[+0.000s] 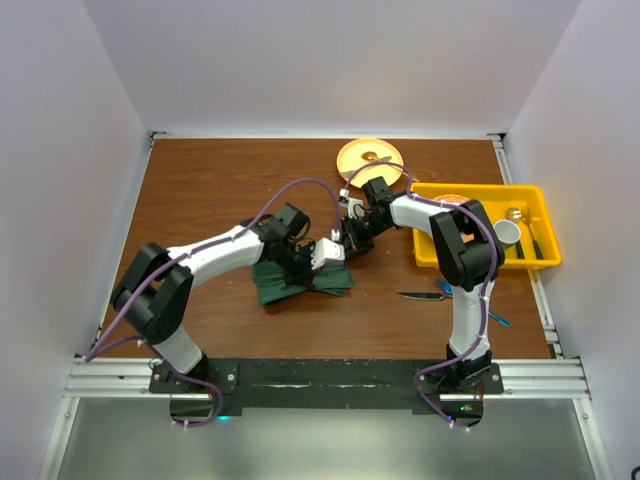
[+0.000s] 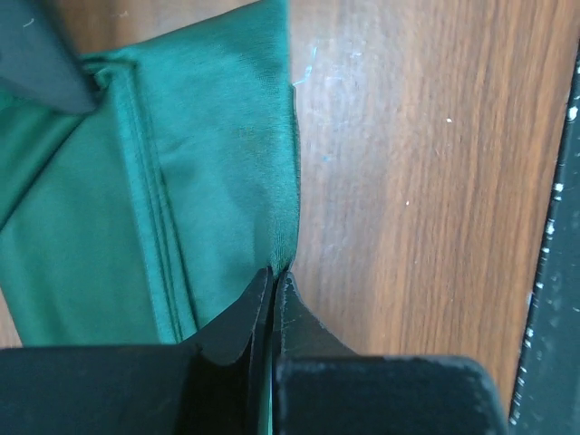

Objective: Fold the napkin into a case and place the utensils inside
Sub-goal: Fold the 2/3-rectangle-folded napkin at the center of the board.

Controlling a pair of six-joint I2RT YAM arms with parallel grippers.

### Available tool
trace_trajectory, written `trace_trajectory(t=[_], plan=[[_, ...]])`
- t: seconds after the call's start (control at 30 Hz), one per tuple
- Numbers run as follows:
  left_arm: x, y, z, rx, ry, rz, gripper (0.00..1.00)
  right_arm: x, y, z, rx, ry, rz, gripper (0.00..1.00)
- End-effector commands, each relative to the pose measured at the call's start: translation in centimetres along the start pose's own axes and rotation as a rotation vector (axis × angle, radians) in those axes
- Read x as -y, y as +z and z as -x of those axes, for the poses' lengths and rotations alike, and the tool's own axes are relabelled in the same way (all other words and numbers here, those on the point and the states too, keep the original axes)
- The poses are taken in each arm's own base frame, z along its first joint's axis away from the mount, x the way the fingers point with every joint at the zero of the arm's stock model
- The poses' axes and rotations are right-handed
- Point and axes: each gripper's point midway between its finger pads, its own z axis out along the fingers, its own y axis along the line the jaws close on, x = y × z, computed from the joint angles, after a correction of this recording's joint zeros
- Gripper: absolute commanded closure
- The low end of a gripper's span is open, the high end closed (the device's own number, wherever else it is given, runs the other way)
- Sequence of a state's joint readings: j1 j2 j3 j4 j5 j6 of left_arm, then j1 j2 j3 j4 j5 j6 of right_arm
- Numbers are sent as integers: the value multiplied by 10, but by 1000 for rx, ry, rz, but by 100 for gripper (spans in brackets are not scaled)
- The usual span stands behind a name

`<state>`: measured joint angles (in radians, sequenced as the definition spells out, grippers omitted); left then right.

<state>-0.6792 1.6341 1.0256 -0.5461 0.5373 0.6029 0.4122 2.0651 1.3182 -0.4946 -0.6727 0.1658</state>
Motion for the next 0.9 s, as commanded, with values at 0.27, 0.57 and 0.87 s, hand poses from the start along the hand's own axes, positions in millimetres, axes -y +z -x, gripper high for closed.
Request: trace_trajectory(t=[0.27,0.57,0.87], plan=[[-60,-16,16,170,-345,-205,100,65,8,-17,-57,-45,-263,100],[-85,-4,-4,180,-495,-254,100,64,9,-15,-63,-46,-256,100],[-96,14,-46,136,-669,-268,100,54,3,-9,-56,-64,-229,100]])
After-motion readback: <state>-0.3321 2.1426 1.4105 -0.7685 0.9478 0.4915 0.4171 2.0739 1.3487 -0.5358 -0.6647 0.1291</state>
